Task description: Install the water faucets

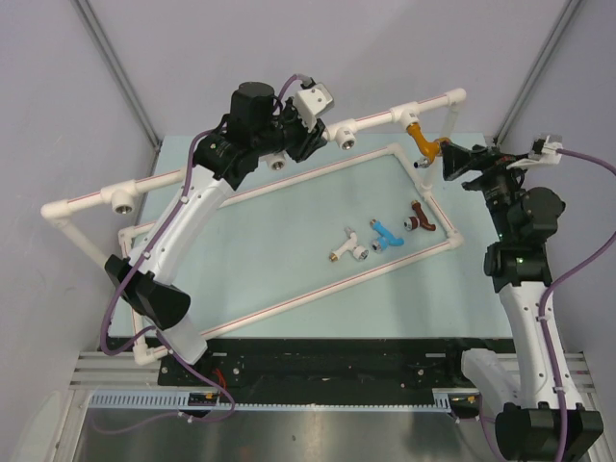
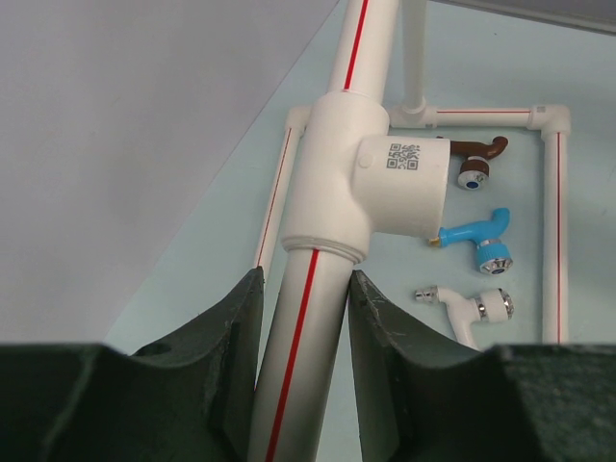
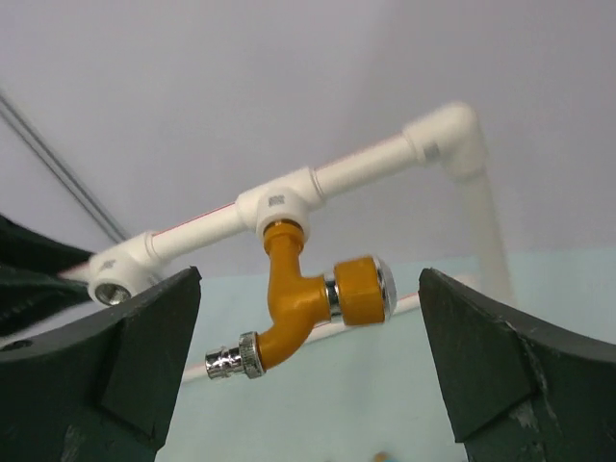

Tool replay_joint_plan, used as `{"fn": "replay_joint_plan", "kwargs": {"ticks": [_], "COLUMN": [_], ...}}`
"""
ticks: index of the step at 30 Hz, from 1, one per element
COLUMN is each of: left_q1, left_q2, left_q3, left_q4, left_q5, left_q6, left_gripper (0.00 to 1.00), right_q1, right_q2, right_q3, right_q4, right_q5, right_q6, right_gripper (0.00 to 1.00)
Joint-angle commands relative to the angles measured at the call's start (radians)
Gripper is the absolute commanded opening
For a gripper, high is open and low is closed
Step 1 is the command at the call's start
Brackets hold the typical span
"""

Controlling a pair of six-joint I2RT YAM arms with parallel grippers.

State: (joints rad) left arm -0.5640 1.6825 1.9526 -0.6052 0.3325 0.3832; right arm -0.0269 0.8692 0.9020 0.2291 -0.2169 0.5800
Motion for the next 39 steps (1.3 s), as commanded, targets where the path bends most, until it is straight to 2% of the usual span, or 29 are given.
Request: {"fn": "replay_joint_plan", "kwargs": {"ticks": [1,2,3,5,6,10,17,22,24,26,27,28,29,30,31,33,34,36,37,39], "left_q1": [-0.031,-0.031,-0.031,-0.031,-0.031,-0.031,-0.031,-0.031,-0.031,-0.031,-0.031,-0.031,-0.031,-0.031,-0.031,-0.031,-0.031,-0.031,-0.031,-0.031], "left_q2": [0.052,0.051,0.051,0.048,0.049,0.046,0.039,0.037,0.034,0.031,0.029,0.028,0.026,0.023,0.025,0.023,0.025,0.026,0.028,0.031], "left_q3": [-0.029,-0.029,-0.029,-0.029,-0.029,-0.029,-0.038,-0.041,-0.041,-0.046,-0.047,-0.047,-0.05,-0.052,-0.053,-0.055,-0.054,-0.05,-0.049,-0.047], "left_q4": [-0.225,-0.225,-0.225,-0.225,-0.225,-0.226,-0.225,-0.225,-0.225,-0.223,-0.225,-0.225,-0.226,-0.226,-0.226,-0.226,-0.226,-0.226,-0.226,-0.226], "left_q5": [0.074,0.074,0.073,0.071,0.069,0.068,0.069,0.074,0.074,0.071,0.069,0.068,0.066,0.065,0.063,0.062,0.062,0.063,0.065,0.071], "left_q6": [-0.121,-0.121,-0.119,-0.121,-0.121,-0.121,-0.121,-0.121,-0.119,-0.119,-0.118,-0.118,-0.118,-0.115,-0.115,-0.113,-0.112,-0.112,-0.11,-0.112], "left_gripper": [0.0,0.0,0.0,0.0,0.0,0.0,0.0,0.0,0.0,0.0,0.0,0.0,0.0,0.0,0.0,0.0,0.0,0.0,0.0,0.0], "right_q1": [0.056,0.074,0.126,0.186,0.221,0.381,0.458,0.456,0.441,0.429,0.417,0.41,0.397,0.366,0.346,0.315,0.283,0.254,0.231,0.206], "right_q2": [-0.019,-0.019,-0.019,-0.012,-0.009,0.036,0.149,0.243,0.272,0.278,0.277,0.269,0.261,0.257,0.249,0.246,0.243,0.249,0.254,0.264], "right_q3": [0.135,0.15,0.161,0.189,0.193,0.225,0.227,0.224,0.224,0.224,0.224,0.224,0.224,0.224,0.224,0.224,0.224,0.222,0.221,0.206], "right_q4": [-0.072,-0.103,-0.137,-0.214,-0.264,-0.344,-0.329,-0.24,-0.177,-0.16,-0.152,-0.149,-0.145,-0.14,-0.134,-0.097,-0.076,0.011,0.048,0.167], "right_q5": [-0.169,-0.179,-0.182,-0.132,-0.106,0.077,0.26,0.41,0.41,0.369,0.303,0.263,0.229,0.115,0.062,-0.078,-0.12,-0.204,-0.222,-0.226], "right_q6": [-0.634,-0.71,-0.868,-0.998,-1.113,-1.334,-1.479,-1.487,-1.424,-1.357,-1.271,-1.207,-1.142,-0.991,-0.912,-0.728,-0.548,-0.328,-0.105,0.108], "right_gripper": [1.0,1.0,1.0,1.0,1.0,1.0,0.97,0.9,0.86,0.7,0.63,0.45,0.36,0.28,0.15,0.02,0.0,0.0,0.0,0.0]}}
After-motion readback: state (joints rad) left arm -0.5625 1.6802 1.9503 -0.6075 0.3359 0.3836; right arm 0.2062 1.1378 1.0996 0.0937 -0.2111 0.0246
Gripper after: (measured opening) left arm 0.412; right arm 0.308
